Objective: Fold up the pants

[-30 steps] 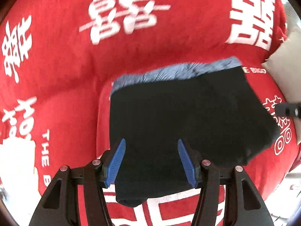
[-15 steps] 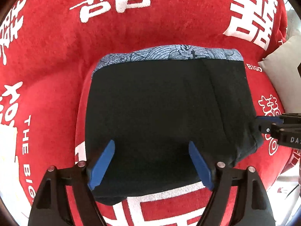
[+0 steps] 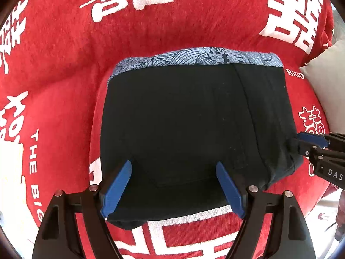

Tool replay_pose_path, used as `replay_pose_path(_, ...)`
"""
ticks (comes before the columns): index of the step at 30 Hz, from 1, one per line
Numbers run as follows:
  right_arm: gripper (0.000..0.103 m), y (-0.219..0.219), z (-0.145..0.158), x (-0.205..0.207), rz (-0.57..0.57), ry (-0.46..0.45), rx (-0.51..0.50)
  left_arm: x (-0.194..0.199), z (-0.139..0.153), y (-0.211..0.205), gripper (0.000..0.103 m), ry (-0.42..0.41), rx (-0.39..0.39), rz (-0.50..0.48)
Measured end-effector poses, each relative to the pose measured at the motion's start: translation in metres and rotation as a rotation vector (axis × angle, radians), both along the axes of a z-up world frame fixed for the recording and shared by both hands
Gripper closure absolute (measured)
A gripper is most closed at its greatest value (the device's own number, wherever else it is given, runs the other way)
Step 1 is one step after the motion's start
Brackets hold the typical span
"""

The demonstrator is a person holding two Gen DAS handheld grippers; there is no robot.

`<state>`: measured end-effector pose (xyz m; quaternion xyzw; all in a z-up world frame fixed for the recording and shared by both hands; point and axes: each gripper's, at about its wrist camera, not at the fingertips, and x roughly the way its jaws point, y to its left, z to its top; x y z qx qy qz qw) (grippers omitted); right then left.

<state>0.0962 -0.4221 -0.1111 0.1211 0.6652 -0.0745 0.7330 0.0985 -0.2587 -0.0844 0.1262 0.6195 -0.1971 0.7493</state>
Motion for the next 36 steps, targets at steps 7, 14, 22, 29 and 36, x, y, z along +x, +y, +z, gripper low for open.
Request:
replay_pose_path(7,0.055,-0.005,0.003,-0.003,-0.016,0.017,-0.013,0.000,-0.001,-0.002,0.021,0.004,0.014,0.010)
replay_pose_path(14,0.044,-0.018,0.005,-0.008,-0.049,0.027,0.011,-0.001,0.006,0.002,0.021,0.022,-0.018,0.012)
replay_pose_path(22,0.029,-0.037,0.004,-0.022,-0.117,0.036,0.070,0.005,0.015,0.009,0.021,0.036,-0.032,0.034)
replay_pose_path(29,0.024,-0.074,0.006,-0.034,-0.197,-0.022,0.250,0.033,0.027,0.036,0.021,0.081,-0.186,0.078)
replay_pose_path(36,0.023,-0.113,-0.002,-0.034,-0.269,-0.084,0.400,0.075,0.012,0.068,0.000,0.190,-0.301,0.161)
